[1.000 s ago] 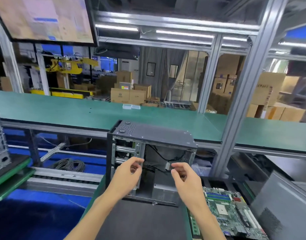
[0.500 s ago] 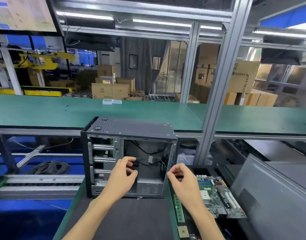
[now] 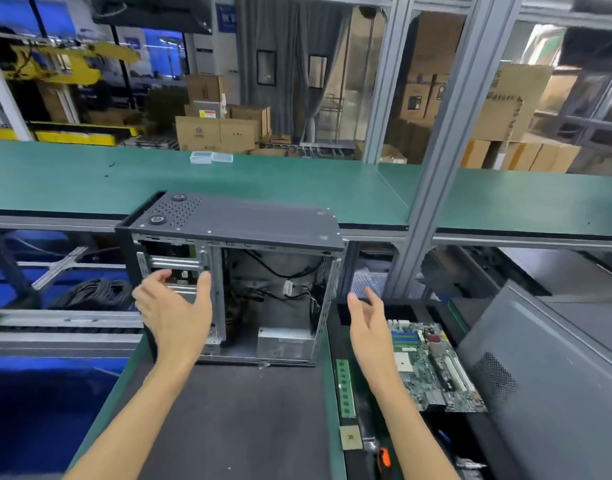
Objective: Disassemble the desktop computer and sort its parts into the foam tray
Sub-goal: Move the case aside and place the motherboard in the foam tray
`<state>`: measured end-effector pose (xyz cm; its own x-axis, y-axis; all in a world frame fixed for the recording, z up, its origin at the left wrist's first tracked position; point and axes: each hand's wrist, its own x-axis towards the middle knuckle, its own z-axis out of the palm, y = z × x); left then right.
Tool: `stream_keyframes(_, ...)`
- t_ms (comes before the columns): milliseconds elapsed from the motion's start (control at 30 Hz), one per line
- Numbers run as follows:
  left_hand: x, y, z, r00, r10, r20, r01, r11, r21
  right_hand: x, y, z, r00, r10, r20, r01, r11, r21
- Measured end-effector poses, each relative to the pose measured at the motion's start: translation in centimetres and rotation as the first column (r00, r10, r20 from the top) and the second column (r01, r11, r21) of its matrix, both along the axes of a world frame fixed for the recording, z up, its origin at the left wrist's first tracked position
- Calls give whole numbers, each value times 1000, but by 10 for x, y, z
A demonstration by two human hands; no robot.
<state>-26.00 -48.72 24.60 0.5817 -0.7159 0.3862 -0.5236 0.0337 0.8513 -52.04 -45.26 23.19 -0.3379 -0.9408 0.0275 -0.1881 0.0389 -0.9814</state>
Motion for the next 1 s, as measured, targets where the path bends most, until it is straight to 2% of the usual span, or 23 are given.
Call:
stream_keyframes(100, 25, -15, 6, 999, 42, -32, -43, 999, -19, 5, -25, 7, 997, -27, 75, 28, 1000, -1)
stream_keyframes(167, 42, -28, 6, 992, 30, -119, -28, 999, 16, 10, -41, 12, 990, -54, 131, 60, 997, -39)
stream_keyframes(300, 62, -53, 0, 948, -42, -316, 77, 992, 98, 26, -68, 21, 973, -79, 216, 103, 989, -102)
stream_keyframes(433, 78, -68, -7, 901, -150, -406, 176, 984, 27, 46, -91, 22, 953, -104, 284, 141, 983, -115)
stream_keyframes(667, 90, -79, -5, 885, -154, -440, 177, 984, 12, 55, -120, 14, 914, -191, 358, 250, 960, -125)
stream_keyframes(1000, 82, -76, -16, 886, -144, -441, 147, 989, -28, 46, -141, 15, 917, -194, 347, 238, 967, -87)
